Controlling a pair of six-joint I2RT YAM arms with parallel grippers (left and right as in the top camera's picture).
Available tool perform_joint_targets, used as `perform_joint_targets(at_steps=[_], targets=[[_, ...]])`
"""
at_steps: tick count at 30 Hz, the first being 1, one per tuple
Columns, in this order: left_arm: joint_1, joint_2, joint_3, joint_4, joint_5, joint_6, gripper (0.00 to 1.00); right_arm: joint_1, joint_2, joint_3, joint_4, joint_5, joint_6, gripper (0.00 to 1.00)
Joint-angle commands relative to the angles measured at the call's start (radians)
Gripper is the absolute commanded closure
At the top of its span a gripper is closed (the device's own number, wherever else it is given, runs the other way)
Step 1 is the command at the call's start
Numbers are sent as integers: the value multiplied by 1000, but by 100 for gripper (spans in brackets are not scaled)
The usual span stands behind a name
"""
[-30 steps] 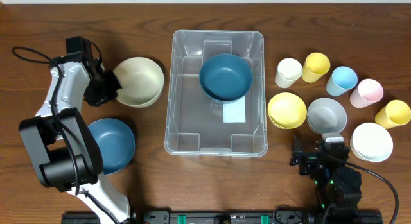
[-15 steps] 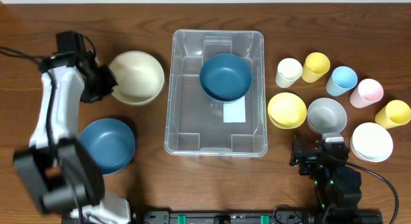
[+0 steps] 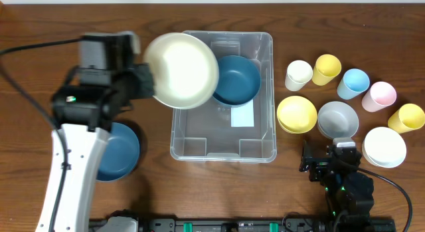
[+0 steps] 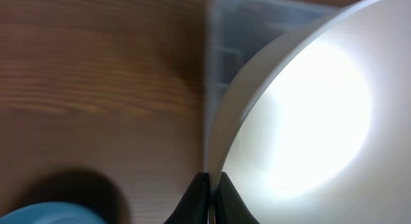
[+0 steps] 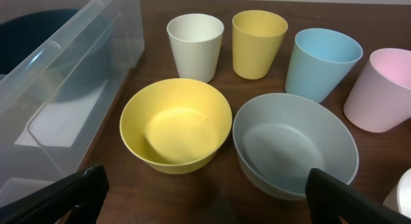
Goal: Pack container
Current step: 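Place the cream bowl into the bin and release it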
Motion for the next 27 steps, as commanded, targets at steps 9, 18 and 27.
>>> perform_joint_targets(at_steps=[9,18,27], targets=[[-194,254,8,159,5,-14,94,-8,-6,-3,-1,3,7,1],[-200,391,8,288,79,-21,92,-8,-6,-3,-1,3,7,1],[-195,325,51,274,117,-21,68,-8,-6,-3,-1,3,7,1]])
